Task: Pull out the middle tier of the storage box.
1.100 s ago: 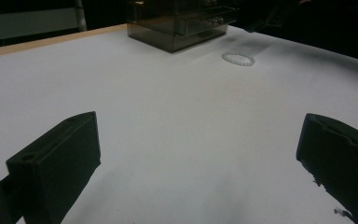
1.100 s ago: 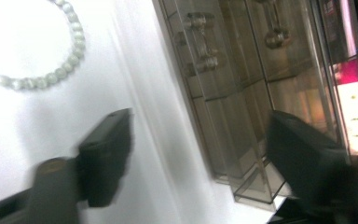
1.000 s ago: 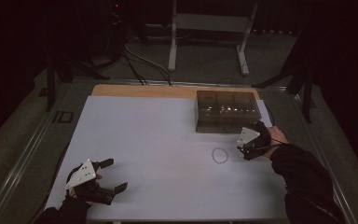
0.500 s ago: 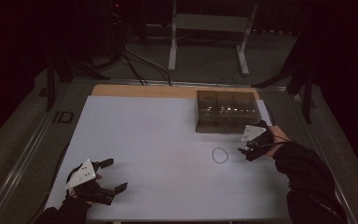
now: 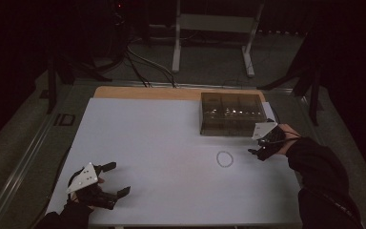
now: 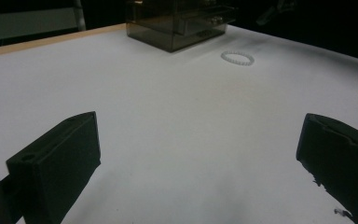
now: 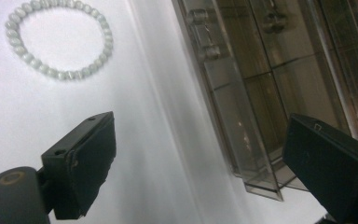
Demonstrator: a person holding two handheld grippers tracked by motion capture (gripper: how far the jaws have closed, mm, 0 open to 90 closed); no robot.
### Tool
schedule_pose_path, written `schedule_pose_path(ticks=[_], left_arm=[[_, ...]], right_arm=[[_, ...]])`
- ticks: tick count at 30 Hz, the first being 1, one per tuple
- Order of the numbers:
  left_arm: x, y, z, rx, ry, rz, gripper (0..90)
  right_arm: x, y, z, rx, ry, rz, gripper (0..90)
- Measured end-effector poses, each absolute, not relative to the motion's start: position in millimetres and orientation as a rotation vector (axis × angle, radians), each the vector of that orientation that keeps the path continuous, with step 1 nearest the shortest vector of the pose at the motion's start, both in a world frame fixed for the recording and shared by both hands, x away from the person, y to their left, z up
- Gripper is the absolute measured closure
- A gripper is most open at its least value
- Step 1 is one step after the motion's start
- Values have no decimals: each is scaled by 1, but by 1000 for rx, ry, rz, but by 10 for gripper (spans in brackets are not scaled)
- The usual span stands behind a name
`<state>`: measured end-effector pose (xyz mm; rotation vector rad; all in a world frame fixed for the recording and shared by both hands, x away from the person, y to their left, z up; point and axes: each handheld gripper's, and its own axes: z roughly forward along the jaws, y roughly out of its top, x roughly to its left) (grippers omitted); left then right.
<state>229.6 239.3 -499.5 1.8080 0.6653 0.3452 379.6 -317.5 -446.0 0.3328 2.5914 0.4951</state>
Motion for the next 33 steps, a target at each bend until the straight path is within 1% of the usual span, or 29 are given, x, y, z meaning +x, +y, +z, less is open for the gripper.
schedule_pose_path(ticks=[8,9,14,15,16,17,18,19,20,21,22,23,24,25,28,29,30,31,32,33], left_arm=[[230,239,-500,1811,667,343,11],[230,239,-500,1809,667,341,11],[230,239,-500,1811,666,343,11],[230,239,-500,1805,665,341,11],[230,239,-500,1805,665,341,11],[230,239,-500,1802,666,339,11],[230,239,-500,1802,666,339,11],[230,239,-500,1808,665,337,11],[230,239,-500,1808,665,337,11],[230,239,-500,1804,661,339,11],[230,239,-500,1804,661,339,11],[230,239,-500,1803,663,339,11],[230,239,-500,1803,663,339,11],[230,239,-500,1807,664,336,11],[230,239,-500,1802,663,338,11],[230,239,-500,1804,664,338,11],[230,239,-500,1804,664,338,11],[230,239,-500,1806,664,336,11],[230,239,-500,1806,664,336,11],[230,239,-500,1801,666,337,11]], right_arm=[[389,-321,-436,320,2634,489,115],[391,-320,-436,301,2651,461,137],[395,-317,-437,326,2677,429,161],[396,-315,-437,339,2697,415,183],[396,-315,-437,339,2697,415,183],[396,-313,-438,341,2689,389,256],[396,-313,-438,341,2689,389,256],[396,-311,-438,329,2678,383,302],[396,-311,-438,329,2678,383,302],[396,-309,-438,302,2636,392,369],[396,-309,-438,302,2636,392,369],[397,-307,-436,278,2611,404,426],[397,-307,-436,278,2611,404,426],[400,-305,-435,231,2604,409,467],[402,-303,-435,166,2605,385,491],[406,-302,-434,143,2625,368,550],[406,-302,-434,143,2625,368,550],[410,-301,-434,96,2639,342,579],[410,-301,-434,96,2639,342,579],[415,-300,-434,73,2678,320,620]])
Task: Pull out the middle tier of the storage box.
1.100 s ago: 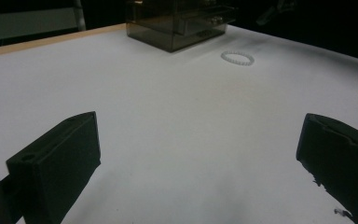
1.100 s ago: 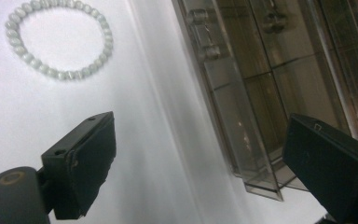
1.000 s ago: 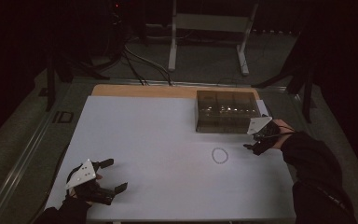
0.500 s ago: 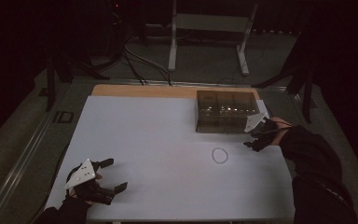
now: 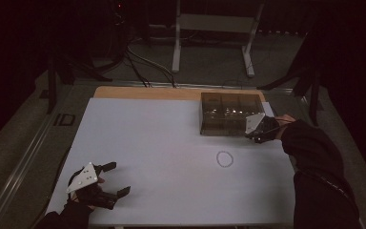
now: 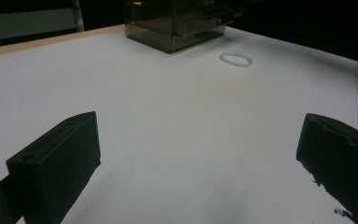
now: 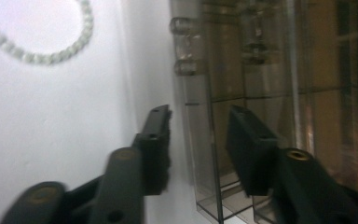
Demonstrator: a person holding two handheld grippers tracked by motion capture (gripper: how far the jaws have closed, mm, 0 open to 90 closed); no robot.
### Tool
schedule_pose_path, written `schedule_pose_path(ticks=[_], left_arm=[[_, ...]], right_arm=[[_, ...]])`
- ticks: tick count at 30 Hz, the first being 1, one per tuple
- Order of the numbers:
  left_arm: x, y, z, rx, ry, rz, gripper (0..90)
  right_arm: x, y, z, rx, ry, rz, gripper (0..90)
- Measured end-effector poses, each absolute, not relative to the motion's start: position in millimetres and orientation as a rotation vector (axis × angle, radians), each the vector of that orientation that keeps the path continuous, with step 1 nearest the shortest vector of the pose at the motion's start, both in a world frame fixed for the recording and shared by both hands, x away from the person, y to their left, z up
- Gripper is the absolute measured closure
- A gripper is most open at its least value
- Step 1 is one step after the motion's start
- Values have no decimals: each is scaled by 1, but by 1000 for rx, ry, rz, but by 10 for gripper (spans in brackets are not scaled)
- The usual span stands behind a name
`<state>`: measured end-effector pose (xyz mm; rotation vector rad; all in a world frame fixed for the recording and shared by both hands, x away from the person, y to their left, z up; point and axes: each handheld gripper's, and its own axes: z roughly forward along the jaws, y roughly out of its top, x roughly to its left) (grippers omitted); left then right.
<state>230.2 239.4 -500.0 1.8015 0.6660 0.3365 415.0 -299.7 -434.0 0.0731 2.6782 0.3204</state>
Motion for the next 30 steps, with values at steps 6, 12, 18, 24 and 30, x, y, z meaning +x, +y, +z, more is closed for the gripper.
schedule_pose_path(ticks=[6,12,18,24,30], left_arm=[[230,239,-500,1814,662,339,11],[230,238,-500,1803,663,337,11],[230,239,-501,1806,661,338,11],[230,238,-501,1812,660,339,11],[230,238,-501,1816,662,337,11]], right_arm=[[422,-297,-437,62,2693,273,636],[430,-293,-440,2,2690,200,729],[436,-293,-441,-51,2717,203,765],[439,-293,-445,-89,2756,182,811],[440,-292,-444,-80,2762,194,828]])
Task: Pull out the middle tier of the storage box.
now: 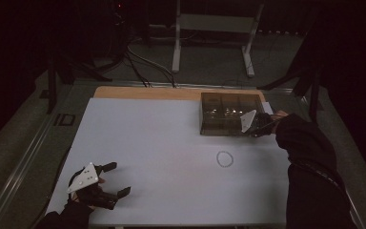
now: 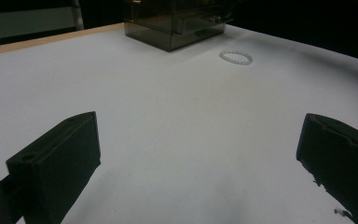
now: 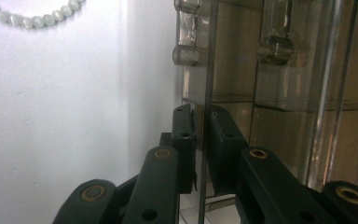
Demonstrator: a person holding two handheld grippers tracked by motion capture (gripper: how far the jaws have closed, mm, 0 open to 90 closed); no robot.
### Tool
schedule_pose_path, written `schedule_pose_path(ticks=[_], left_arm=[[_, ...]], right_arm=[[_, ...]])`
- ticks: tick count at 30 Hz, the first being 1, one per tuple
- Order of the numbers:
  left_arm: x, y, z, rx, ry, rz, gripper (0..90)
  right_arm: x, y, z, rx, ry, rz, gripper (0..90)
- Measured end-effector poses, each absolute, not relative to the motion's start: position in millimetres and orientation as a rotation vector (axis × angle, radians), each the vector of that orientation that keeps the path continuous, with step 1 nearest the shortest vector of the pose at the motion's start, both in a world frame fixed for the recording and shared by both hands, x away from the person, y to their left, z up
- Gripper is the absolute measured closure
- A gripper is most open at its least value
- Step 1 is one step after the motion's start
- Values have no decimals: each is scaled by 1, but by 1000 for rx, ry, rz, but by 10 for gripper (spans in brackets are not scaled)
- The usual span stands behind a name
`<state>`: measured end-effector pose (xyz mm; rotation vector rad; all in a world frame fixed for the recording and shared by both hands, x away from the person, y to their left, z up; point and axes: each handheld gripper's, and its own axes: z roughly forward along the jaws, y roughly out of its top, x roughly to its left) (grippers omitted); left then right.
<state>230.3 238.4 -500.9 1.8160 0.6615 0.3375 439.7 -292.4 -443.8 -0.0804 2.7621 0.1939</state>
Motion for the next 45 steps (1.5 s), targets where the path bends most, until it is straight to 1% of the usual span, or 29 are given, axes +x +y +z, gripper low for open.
schedule_pose_path(ticks=[25,45], left_arm=[[231,238,-501,1818,665,333,11],[231,237,-501,1819,663,332,11]], right_arm=[[416,-296,-443,-19,2779,289,843],[399,-296,-446,-38,2786,289,854]])
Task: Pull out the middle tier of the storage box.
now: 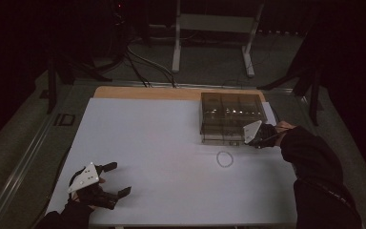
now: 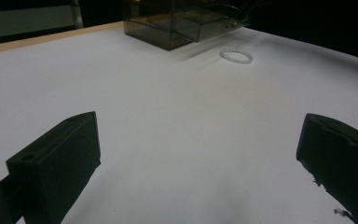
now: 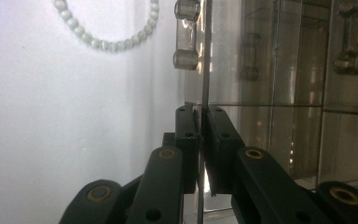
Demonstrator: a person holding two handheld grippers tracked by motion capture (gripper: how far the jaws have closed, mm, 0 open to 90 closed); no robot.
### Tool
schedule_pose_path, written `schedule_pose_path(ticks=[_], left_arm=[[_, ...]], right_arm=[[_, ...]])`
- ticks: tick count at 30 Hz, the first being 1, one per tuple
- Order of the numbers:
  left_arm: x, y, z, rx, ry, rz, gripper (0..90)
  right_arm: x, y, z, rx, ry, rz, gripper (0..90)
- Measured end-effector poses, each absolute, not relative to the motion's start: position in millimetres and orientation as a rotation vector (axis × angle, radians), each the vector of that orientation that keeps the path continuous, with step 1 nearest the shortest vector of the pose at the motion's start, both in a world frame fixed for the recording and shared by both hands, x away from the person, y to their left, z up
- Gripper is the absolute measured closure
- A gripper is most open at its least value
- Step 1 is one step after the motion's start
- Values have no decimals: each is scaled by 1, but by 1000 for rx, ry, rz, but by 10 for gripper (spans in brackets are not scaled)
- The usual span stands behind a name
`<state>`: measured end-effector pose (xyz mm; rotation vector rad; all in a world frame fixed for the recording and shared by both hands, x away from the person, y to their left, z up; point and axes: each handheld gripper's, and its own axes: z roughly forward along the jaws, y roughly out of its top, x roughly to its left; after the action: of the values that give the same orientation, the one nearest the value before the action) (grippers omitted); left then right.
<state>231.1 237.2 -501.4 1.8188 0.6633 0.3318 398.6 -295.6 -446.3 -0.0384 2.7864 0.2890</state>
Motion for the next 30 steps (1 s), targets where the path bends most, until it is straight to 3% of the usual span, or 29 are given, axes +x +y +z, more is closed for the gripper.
schedule_pose_path(ticks=[22,30], left_arm=[[232,237,-502,1827,663,332,11],[232,237,-502,1825,664,328,11]], right_arm=[[399,-297,-446,3,2792,321,847],[399,-298,-441,125,2794,417,738]])
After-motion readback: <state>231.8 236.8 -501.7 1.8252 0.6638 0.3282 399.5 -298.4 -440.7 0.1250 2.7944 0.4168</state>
